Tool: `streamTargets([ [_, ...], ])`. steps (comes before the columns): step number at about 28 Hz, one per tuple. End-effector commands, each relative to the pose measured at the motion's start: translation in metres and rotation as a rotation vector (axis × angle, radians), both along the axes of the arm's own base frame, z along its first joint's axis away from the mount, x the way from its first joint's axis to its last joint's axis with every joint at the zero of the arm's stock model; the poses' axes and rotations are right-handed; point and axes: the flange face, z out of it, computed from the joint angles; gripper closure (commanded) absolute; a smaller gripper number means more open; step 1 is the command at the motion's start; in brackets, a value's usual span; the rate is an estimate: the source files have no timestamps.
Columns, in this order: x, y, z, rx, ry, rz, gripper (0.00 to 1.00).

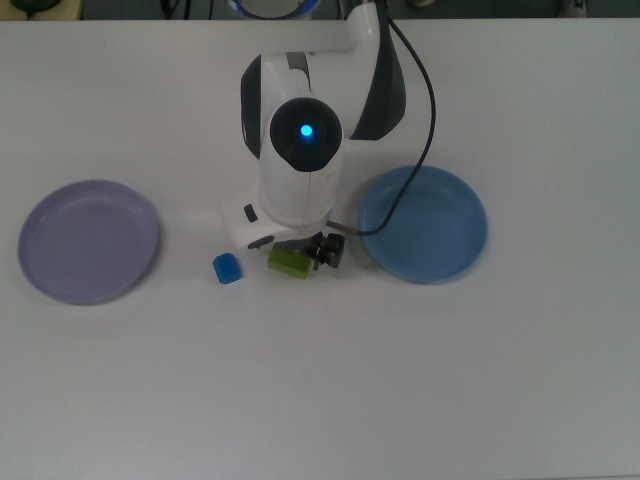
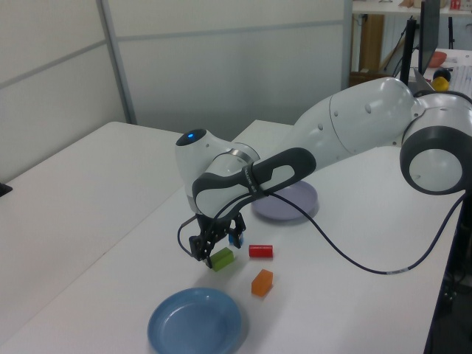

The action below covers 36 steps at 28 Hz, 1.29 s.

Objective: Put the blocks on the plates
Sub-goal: 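Lower the gripper onto the green block and grasp it, then carry the green block to the blue plate and release it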

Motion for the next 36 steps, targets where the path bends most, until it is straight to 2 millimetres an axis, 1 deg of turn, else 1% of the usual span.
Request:
streamTargets([
  [1, 0.003, 0.000, -0.006, -0.012, -0.036, -0.017, 0.27],
  [2, 0.003, 0.000, -0.007, -0.011, -0.036, -0.018, 0.44],
  [5, 0.003, -0.002, -0.009, -0.013, -0.033, -0.019, 0.60],
  [8, 0.004, -0.005, -0.006, -0.013, -0.038, -0.025, 0.67],
  [11, 0.003, -0.004, 0.002, -0.013, -0.039, -0.018, 0.72],
  [12, 0.002, -0.001, 0.018, -0.009, -0.055, -0.011, 0.74],
  [15, -0.003, 0.004, 0.040, -0.001, -0.056, -0.011, 0.74],
  [17, -0.008, 0.021, 0.052, 0.007, -0.049, 0.013, 0.74],
  [18, -0.014, 0.041, 0.063, 0.017, -0.043, 0.044, 0.74],
  [19, -0.017, 0.052, 0.068, 0.023, -0.042, 0.064, 0.74],
  [23, -0.027, 0.093, 0.071, 0.030, -0.026, 0.123, 0.74],
  [24, -0.032, 0.112, 0.067, 0.026, -0.021, 0.154, 0.73],
  [25, -0.035, 0.124, 0.066, 0.024, -0.019, 0.170, 0.73],
  [28, -0.043, 0.151, 0.059, 0.015, -0.012, 0.215, 0.72],
  [30, -0.047, 0.171, 0.046, 0.009, -0.004, 0.244, 0.72],
  [32, -0.048, 0.180, 0.041, 0.011, -0.009, 0.253, 0.71],
  [34, -0.047, 0.187, 0.031, 0.016, -0.017, 0.263, 0.71],
  [36, -0.043, 0.194, 0.034, 0.032, -0.066, 0.273, 0.71],
])
